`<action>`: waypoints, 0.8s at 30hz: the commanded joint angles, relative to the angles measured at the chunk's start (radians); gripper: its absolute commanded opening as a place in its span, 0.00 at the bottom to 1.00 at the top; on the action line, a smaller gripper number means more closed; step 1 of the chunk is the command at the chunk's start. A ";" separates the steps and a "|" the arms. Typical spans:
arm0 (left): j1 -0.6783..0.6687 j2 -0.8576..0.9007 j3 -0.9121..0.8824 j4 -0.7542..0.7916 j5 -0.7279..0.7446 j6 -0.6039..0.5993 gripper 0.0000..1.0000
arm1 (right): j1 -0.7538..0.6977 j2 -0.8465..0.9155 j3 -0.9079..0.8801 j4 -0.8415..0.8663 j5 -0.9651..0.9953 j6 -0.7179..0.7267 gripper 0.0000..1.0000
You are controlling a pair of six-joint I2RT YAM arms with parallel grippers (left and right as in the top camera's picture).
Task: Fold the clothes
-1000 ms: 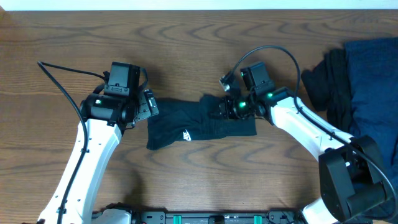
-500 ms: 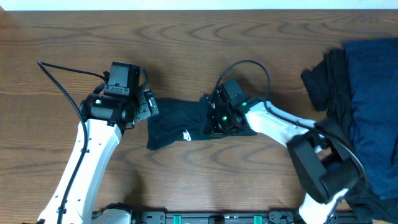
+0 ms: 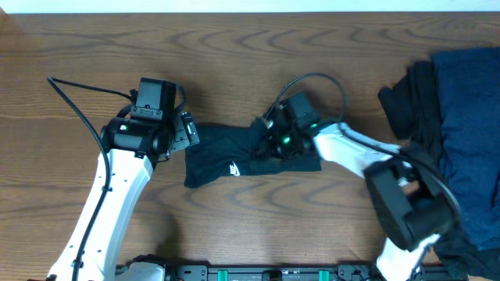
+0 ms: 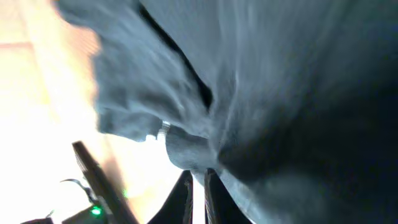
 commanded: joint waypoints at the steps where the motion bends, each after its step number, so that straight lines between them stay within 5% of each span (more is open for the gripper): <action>1: -0.002 0.004 0.003 -0.003 -0.016 -0.005 0.98 | -0.064 -0.135 0.010 0.016 0.017 -0.030 0.04; 24: -0.002 0.004 0.003 -0.003 -0.016 -0.005 0.98 | -0.051 0.076 0.010 0.224 0.205 -0.062 0.04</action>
